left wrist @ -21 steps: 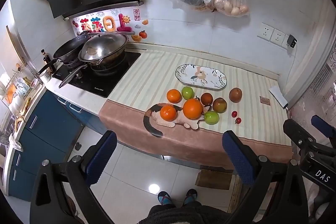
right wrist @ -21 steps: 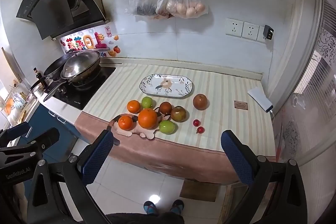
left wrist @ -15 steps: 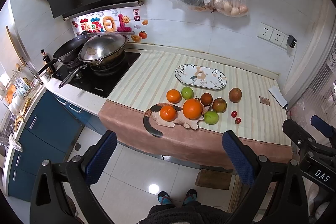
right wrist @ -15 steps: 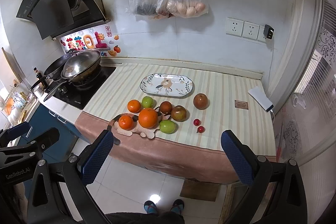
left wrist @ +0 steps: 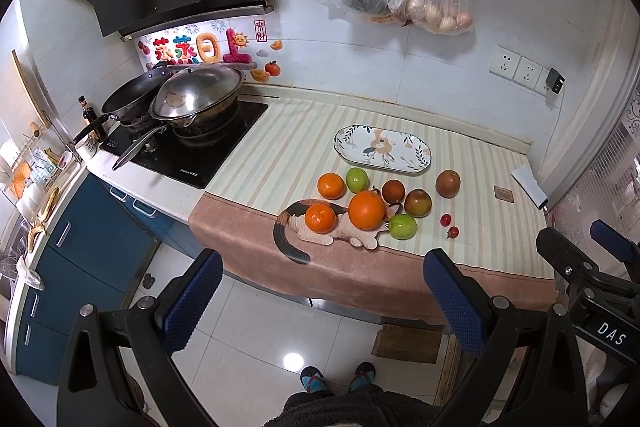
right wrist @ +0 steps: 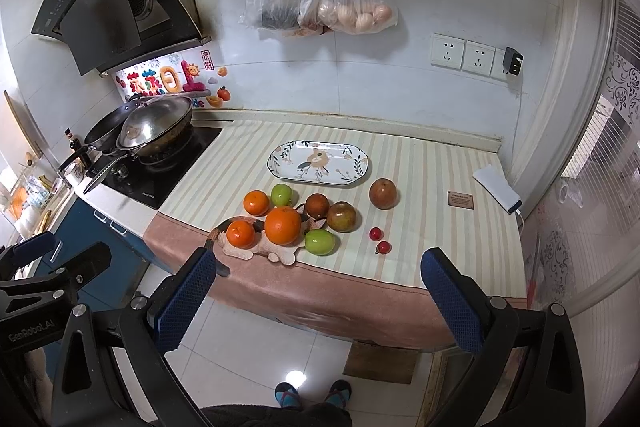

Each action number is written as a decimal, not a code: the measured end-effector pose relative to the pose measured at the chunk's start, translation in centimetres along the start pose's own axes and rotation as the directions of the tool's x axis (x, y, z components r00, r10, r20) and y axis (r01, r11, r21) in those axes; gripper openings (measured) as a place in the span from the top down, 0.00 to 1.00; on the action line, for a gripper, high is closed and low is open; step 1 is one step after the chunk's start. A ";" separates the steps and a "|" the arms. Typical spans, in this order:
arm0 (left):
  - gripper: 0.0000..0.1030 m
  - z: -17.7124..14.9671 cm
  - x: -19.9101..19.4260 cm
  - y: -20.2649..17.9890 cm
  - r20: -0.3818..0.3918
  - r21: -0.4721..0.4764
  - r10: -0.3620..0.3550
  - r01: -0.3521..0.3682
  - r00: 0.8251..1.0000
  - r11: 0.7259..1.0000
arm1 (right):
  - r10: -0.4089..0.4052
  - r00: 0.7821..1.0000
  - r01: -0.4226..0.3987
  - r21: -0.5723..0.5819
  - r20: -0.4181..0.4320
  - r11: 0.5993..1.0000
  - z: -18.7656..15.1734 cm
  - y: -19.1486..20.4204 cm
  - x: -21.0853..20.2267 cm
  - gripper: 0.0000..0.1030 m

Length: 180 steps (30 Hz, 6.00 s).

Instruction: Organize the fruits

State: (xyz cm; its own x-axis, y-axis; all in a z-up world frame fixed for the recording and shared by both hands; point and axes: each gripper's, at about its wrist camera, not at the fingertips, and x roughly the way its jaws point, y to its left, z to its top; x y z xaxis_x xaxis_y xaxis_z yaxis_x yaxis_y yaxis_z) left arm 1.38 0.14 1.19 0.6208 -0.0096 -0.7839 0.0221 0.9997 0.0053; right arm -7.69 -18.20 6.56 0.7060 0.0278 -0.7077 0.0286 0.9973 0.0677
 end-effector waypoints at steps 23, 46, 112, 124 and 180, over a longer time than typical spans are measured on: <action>0.00 1.1 -0.5 -0.5 0.008 0.002 0.003 -0.003 1.000 1.000 | 0.017 1.000 -0.017 0.023 0.012 1.000 1.2 -0.6 0.9 0.00; 0.00 4.0 24.6 1.2 -0.339 0.037 0.151 -0.147 0.929 0.988 | 0.332 0.894 -0.224 0.343 -0.299 0.912 1.2 -3.5 28.0 0.00; 0.39 14.9 36.1 4.7 -0.499 -0.120 -0.293 0.270 0.815 0.955 | 0.301 0.810 -0.062 0.438 -0.503 0.897 7.6 2.1 47.2 0.22; 0.39 24.5 49.4 -5.5 -0.577 -0.101 -0.304 0.303 0.758 0.948 | 0.186 0.831 0.005 0.341 -0.525 0.940 16.3 -5.5 56.9 0.22; 0.20 22.6 43.1 -3.9 -0.540 -0.006 -0.194 0.226 0.819 0.974 | 0.019 0.840 0.119 0.219 -0.542 0.968 16.5 -5.4 51.1 0.06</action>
State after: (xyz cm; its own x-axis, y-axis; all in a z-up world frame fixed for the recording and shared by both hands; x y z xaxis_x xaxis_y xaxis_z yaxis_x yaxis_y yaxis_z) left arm 45.79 -4.64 -18.58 0.0811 -0.1904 -0.9784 0.1573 0.9717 -0.1761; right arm 39.92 -23.26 -18.33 0.2101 0.0794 -0.9744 0.2669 0.9542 0.1353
